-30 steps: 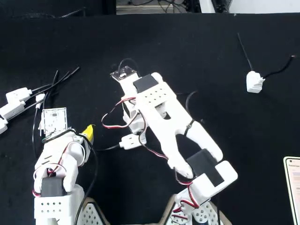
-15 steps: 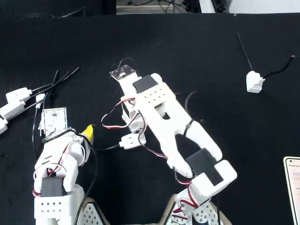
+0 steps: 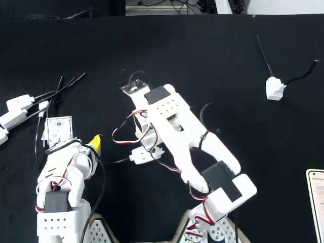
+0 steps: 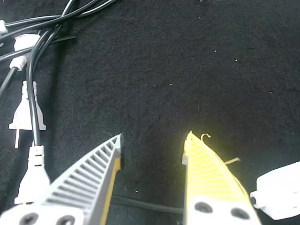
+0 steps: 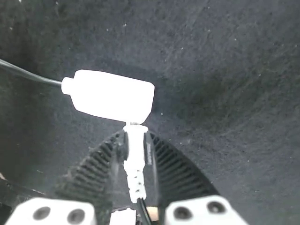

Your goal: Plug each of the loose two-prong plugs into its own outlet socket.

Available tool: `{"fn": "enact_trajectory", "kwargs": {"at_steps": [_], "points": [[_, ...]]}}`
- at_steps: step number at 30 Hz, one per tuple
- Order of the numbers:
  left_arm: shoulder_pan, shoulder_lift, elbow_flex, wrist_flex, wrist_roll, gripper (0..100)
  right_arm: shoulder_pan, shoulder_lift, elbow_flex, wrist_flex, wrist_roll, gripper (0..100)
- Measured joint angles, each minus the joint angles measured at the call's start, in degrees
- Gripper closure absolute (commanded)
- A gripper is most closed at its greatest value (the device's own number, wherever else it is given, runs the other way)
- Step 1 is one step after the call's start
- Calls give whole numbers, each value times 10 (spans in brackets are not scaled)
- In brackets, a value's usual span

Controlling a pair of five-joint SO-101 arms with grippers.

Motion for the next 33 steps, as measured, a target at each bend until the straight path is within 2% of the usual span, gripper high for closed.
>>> {"fn": "enact_trajectory", "kwargs": {"at_steps": [12, 33], "points": [[0, 0, 0, 0, 0, 780, -2, 11, -54, -4, 25, 988], [0, 0, 0, 0, 0, 780, -2, 46, -77, 20, 25, 988]]}}
